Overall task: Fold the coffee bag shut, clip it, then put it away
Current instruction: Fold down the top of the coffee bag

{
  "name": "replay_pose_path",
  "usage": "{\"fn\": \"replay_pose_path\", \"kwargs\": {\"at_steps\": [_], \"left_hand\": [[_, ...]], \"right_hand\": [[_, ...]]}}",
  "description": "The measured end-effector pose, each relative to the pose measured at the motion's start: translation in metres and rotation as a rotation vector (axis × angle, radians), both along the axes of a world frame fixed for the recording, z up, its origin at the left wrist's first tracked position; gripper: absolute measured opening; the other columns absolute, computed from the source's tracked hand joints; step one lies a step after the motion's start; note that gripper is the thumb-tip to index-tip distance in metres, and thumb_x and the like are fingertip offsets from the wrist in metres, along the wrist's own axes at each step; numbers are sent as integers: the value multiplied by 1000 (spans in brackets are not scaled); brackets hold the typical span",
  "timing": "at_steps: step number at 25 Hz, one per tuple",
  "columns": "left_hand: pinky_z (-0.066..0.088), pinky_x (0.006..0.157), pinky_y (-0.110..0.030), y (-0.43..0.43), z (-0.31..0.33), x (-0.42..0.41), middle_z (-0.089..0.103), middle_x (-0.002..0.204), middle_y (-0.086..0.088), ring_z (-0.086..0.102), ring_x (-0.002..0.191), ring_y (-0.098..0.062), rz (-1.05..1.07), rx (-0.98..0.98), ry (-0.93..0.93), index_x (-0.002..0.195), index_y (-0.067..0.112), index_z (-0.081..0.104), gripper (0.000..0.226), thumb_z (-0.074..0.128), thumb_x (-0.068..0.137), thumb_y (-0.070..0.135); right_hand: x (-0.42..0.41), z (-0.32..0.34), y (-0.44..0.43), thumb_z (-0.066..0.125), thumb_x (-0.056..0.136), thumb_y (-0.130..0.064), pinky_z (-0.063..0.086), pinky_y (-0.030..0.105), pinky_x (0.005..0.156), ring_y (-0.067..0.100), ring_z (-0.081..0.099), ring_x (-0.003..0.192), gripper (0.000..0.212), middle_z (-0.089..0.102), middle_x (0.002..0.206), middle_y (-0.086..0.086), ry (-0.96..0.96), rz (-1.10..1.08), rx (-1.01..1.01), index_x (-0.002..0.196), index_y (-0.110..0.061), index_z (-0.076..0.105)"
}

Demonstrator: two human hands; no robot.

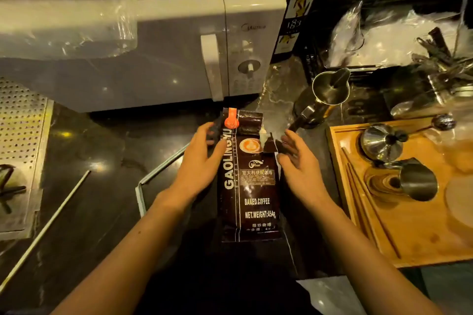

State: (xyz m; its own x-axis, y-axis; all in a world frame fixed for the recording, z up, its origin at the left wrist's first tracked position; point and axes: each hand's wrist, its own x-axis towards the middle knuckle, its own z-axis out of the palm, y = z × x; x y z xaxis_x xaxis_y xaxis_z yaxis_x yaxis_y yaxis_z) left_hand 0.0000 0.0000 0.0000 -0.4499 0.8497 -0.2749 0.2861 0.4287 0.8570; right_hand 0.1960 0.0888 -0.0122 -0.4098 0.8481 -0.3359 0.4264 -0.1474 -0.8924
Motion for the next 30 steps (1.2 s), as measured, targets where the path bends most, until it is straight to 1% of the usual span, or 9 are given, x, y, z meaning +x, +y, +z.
{"fn": "replay_pose_path", "kwargs": {"at_steps": [2,4,7,9,13,15,20,25,30], "left_hand": [[45,65,-3,11,-6,-1,57,105,17,60,81,20,69,-45,-142,133,25,39,37,51,98,26],[47,63,-4,16,-10,-2,63,100,10,64,80,15,101,-75,-194,131,25,42,33,50,99,23],[58,76,-28,21,-19,-4,74,96,-7,73,87,-14,127,-88,-320,120,21,56,22,48,100,20],[59,77,-36,22,-22,-4,75,93,-13,74,85,-22,141,-73,-370,110,17,62,18,48,99,15],[53,60,-19,18,-21,-3,73,78,-1,70,68,-7,207,-17,-449,109,5,65,21,48,97,2],[53,60,-19,14,-20,-3,73,77,-3,70,68,-9,250,2,-483,101,10,69,23,49,96,0],[54,64,-23,-6,-9,-1,75,83,4,70,78,-12,269,94,-432,77,25,75,43,48,92,-6],[57,77,-28,-39,18,6,74,83,14,68,86,-6,260,239,-290,78,26,75,44,48,89,-8],[53,81,-22,-72,43,1,74,80,19,68,87,-2,260,416,-145,77,25,75,39,47,80,-3]], "right_hand": [[-7,-5,8,55,96,-6,48,16,97,-2,58,112,50,60,124,-3,14,-22,-75,142,-19,43],[-13,-6,11,58,95,-5,51,10,81,-11,63,94,44,64,109,-6,31,-17,-128,136,-17,49],[-19,-10,19,61,95,-9,55,15,70,-8,68,86,32,69,99,-5,91,-45,-181,124,-23,57],[-23,-12,21,58,96,-7,58,20,67,3,72,86,26,74,91,-5,134,-82,-208,116,-23,62],[-29,-10,20,56,95,-1,59,22,64,11,75,78,21,78,79,-5,216,-212,-303,112,-7,67],[-31,-6,17,56,93,1,58,21,64,9,74,73,19,77,74,-7,232,-245,-292,104,-9,69],[-30,9,-4,56,93,3,59,29,73,15,73,86,30,78,85,-4,256,-302,-157,88,-20,73],[-33,37,-37,55,94,0,59,26,75,11,72,88,33,77,87,-7,349,-340,-87,88,-26,74],[-40,60,-69,44,96,3,57,22,69,7,69,80,35,75,81,-8,470,-322,-37,89,-16,73]]}}
